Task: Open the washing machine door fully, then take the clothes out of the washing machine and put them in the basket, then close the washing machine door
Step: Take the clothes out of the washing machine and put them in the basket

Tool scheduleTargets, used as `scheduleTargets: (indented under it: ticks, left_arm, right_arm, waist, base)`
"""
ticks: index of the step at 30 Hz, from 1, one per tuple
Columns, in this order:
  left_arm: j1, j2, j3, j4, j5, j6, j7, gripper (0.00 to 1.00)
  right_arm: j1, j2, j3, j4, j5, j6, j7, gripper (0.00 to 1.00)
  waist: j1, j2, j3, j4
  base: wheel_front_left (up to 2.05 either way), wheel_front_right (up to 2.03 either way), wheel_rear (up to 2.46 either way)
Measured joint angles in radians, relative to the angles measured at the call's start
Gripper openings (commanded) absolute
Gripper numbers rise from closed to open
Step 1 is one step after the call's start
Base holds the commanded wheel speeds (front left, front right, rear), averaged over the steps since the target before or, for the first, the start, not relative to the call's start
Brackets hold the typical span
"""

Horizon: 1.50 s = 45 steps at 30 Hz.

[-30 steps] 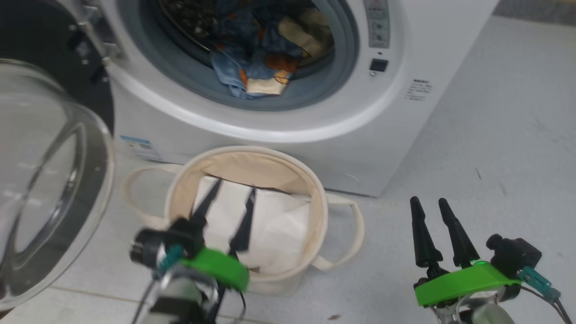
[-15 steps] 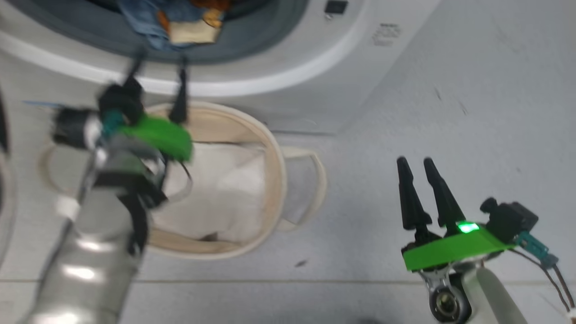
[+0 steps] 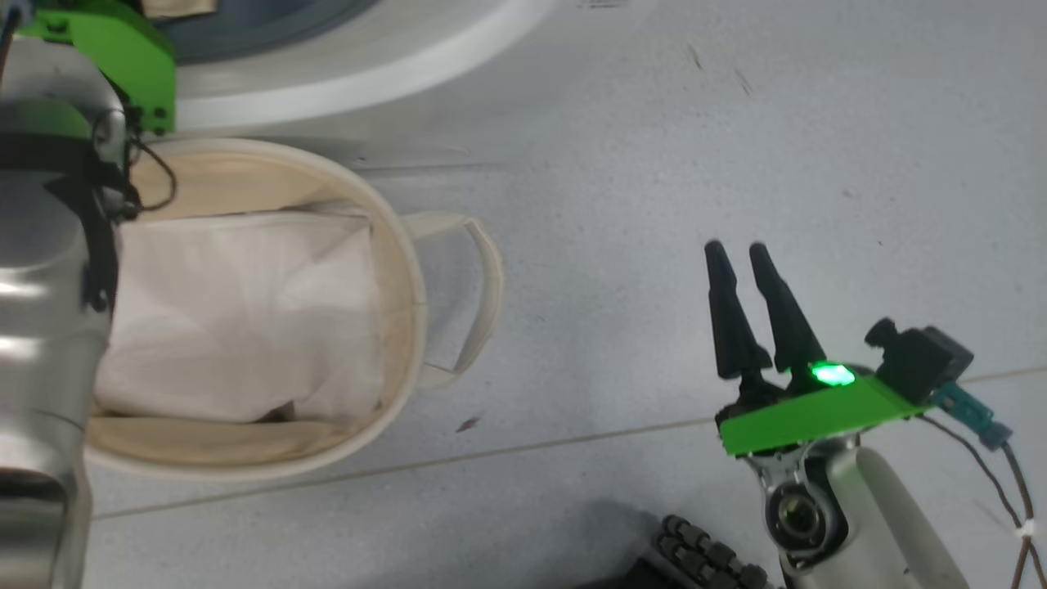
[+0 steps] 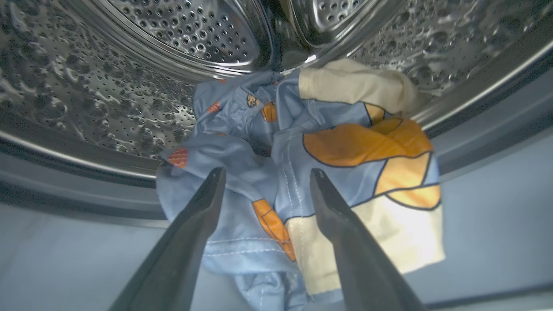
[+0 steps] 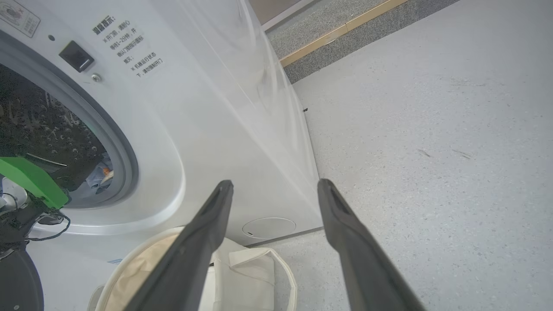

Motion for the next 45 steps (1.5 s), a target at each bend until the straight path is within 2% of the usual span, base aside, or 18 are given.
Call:
scheduleTargets:
  ticks: [9,15,28,29,30,33,40,45]
  left_arm:
    - [-0.129,0.044,-0.136,0.125,0.168,0.073,0.107,1.0]
    - [-0.2,0.049,-0.164,0.171,0.197,0.112,0.131,1.0]
    - [-0.265,0.04,-0.171,0.256,0.175,0.107,0.145,1.0]
    - [-0.27,0.039,-0.173,0.258,0.174,0.103,0.145,0.96]
    - [-0.277,0.037,-0.174,0.258,0.173,0.095,0.144,0.0]
    - [-0.29,0.033,-0.186,0.269,0.172,0.077,0.131,0.0]
    - [-0.291,0.027,-0.202,0.283,0.167,0.077,0.076,0.0]
    - [-0.274,0.011,-0.191,0.281,0.128,0.078,-0.034,0.0]
  right_arm:
    - [-0.037,0.0,0.023,-0.014,0.027,0.0,0.0,1.0]
    - [-0.041,0.0,0.028,-0.018,0.03,0.0,0.0,1.0]
    - [-0.057,0.0,0.046,-0.037,0.03,0.0,0.0,1.0]
    - [-0.058,0.0,0.051,-0.04,0.028,0.0,0.0,1.0]
    - [-0.058,0.0,0.056,-0.046,0.028,0.0,0.0,1.0]
    - [-0.075,0.0,0.058,-0.053,0.028,0.0,0.0,1.0]
    - [-0.085,0.0,0.06,-0.057,0.028,0.0,0.0,1.0]
    - [-0.085,0.0,0.056,-0.058,0.019,0.0,0.0,1.0]
  waist:
    - [0.0,0.0,0.058,-0.033]
    - [0.0001,0.0,0.069,-0.031]
    - [0.0,0.0,0.092,-0.024]
    - [0.0,0.0,0.095,-0.024]
    - [0.0,0.0,0.1,-0.024]
    - [0.0001,0.0,0.11,-0.025]
    - [0.0001,0.0,0.113,-0.017]
    - [0.0001,0.0,0.091,-0.008]
  base:
    - [0.0,0.0,0.0]
    - [0.0,0.0,0.0]
    - [0.0,0.0,0.0]
    - [0.0,0.0,0.0]
    - [0.0,0.0,0.0]
    - [0.0,0.0,0.0]
    - [0.0,0.0,0.0]
    - [0.0,0.0,0.0]
